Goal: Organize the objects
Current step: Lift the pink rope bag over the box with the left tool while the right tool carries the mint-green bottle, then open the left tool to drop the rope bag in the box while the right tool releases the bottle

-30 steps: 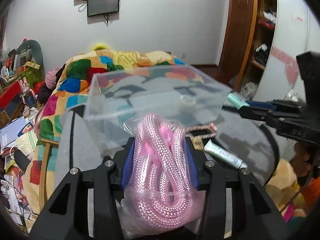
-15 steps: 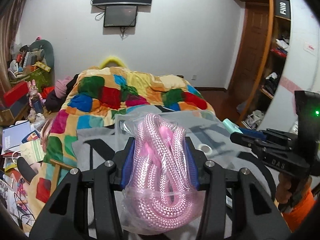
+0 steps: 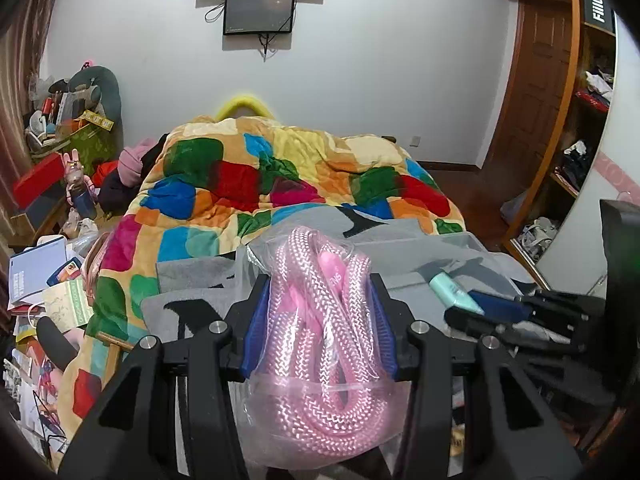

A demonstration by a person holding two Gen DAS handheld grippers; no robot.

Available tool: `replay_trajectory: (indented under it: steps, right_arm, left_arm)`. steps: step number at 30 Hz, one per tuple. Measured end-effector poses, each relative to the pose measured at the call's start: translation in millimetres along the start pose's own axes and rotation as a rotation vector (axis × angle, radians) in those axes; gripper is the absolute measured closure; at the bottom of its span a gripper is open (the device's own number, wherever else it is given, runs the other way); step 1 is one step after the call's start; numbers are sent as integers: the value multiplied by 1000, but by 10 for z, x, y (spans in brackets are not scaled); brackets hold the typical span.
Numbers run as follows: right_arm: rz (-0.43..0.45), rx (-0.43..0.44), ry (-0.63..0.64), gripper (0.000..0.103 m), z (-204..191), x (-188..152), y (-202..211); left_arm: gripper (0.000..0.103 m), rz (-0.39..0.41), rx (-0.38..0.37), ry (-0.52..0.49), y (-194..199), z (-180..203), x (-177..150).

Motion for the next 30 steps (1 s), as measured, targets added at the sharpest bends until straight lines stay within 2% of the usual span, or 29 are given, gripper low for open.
replay_trajectory:
  steps: [6,13,20,22,30]
  right_arm:
    - [-42,-4,19,80,-98,5,-177]
    - [-84,0,51,80,-178,-19,-284]
    - [-85,-16,56,78,-173,-60,-259]
    - [-72,-18,62,77,-173,-73,-201]
    - [2,-48,93,69,-162,-250,158]
  left_arm:
    - [57,-42,32,-13,-247,32,4]
    - [56,-115,29,-55,-423,148,-147]
    - [54,-98,22,-64,-277,171,-189]
    - [52,-86,21,-67,-208,173,-186]
    - [27,-18,52,-68,160,135,-364]
Point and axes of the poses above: each gripper's, at about its wrist camera, not at the fingertips, and y roughly against the way its jaws point, z to its right, x to its top, the point moved 6 cm from there along -y, roughly the way its jaws point, and after that the axes turned 15 degrees about -z, right-handed, at the moved point
